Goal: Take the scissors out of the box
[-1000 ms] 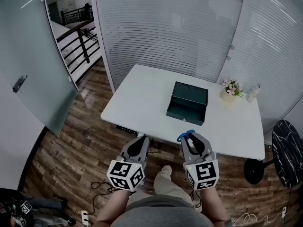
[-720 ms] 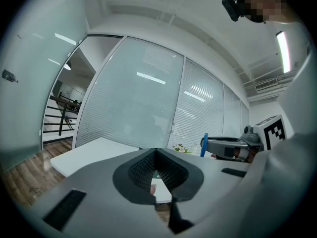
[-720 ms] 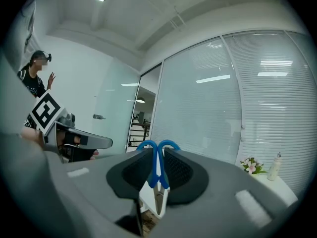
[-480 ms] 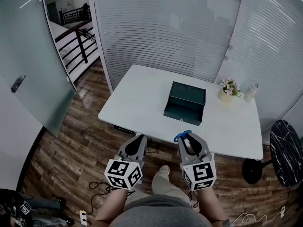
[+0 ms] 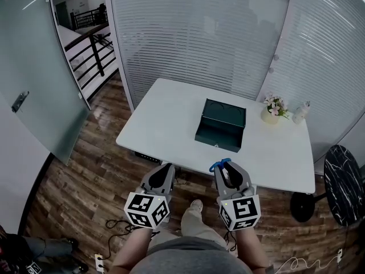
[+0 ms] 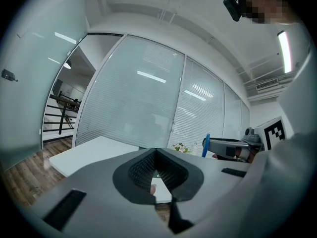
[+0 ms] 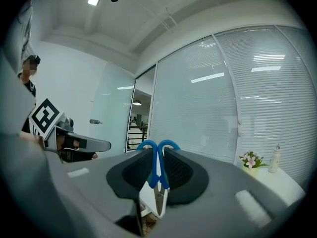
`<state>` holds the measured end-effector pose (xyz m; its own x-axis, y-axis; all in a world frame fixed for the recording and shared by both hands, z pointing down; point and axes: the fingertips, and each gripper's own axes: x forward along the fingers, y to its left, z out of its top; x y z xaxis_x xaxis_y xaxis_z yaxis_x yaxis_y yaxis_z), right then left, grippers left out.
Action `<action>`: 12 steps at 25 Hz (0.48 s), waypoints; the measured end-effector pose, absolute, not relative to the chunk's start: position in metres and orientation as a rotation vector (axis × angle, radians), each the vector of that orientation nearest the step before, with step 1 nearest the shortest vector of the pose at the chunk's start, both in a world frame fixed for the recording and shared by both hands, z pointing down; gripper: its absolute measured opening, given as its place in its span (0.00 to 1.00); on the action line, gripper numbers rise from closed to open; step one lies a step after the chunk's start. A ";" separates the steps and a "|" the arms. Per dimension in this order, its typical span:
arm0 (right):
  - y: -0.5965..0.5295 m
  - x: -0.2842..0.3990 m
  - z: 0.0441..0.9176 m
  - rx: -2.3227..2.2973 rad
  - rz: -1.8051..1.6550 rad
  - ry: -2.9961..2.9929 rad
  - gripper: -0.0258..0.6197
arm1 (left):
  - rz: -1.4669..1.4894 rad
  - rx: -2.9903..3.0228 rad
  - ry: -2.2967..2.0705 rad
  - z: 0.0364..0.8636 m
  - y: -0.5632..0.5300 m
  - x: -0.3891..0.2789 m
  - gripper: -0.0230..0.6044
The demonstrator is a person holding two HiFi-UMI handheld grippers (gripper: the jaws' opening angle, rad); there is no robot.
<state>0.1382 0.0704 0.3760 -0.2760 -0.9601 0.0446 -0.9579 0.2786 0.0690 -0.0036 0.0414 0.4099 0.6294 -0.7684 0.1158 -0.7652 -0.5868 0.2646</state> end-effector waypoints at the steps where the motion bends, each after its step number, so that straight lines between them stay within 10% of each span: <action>1: 0.070 0.139 0.376 1.843 -0.042 -2.449 0.17 | -0.015 2.566 -1.238 0.410 0.041 -0.002 0.05; 12: 0.072 0.144 0.376 1.848 -0.034 -2.440 0.17 | -0.006 2.571 -1.223 0.410 0.042 0.003 0.05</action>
